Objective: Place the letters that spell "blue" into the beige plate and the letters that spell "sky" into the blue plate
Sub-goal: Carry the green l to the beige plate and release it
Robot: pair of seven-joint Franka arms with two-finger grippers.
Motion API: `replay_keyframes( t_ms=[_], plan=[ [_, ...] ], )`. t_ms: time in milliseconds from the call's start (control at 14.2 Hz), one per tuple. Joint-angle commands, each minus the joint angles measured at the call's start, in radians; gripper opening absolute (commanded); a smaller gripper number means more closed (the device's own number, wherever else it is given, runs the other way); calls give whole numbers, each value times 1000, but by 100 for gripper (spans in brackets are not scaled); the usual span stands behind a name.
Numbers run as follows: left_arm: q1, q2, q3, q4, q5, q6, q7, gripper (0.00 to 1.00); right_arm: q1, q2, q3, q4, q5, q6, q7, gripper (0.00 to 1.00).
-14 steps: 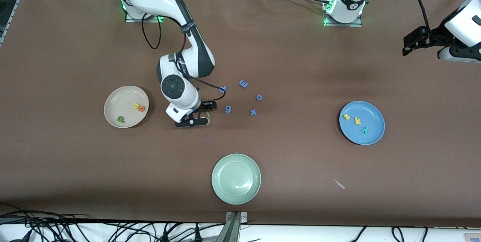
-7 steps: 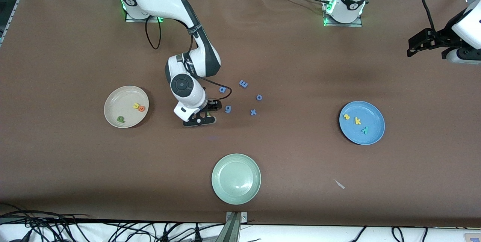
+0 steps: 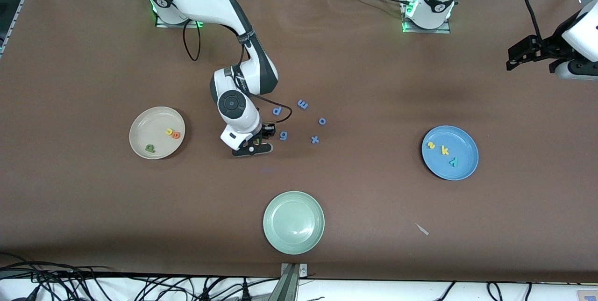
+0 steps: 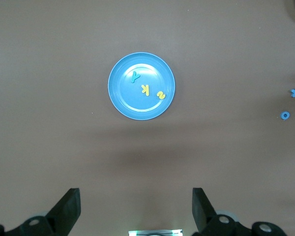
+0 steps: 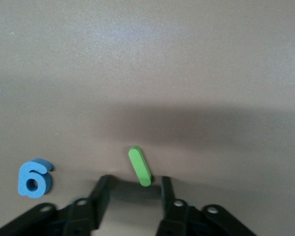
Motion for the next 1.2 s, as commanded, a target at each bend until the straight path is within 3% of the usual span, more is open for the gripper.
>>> replay_keyframes(
  t_ms=[0, 211, 564, 846, 1128],
  plan=[
    [6, 9, -1, 24, -26, -18, 11, 100, 7, 13, -5, 10, 19, 3, 2, 24],
    [8, 9, -1, 22, -26, -19, 11, 100, 7, 10, -5, 15, 20, 3, -1, 9],
    [8, 9, -1, 24, -26, -19, 11, 100, -2, -19, -43, 25, 19, -57, -15, 8],
    [9, 9, -1, 24, -26, -19, 11, 100, 0, -78, -155, 18, 8, -236, -85, 11],
    [9, 9, -1, 24, -26, -19, 11, 100, 0, -81, -343, 15, 17, -479, -315, 11]
  ],
)
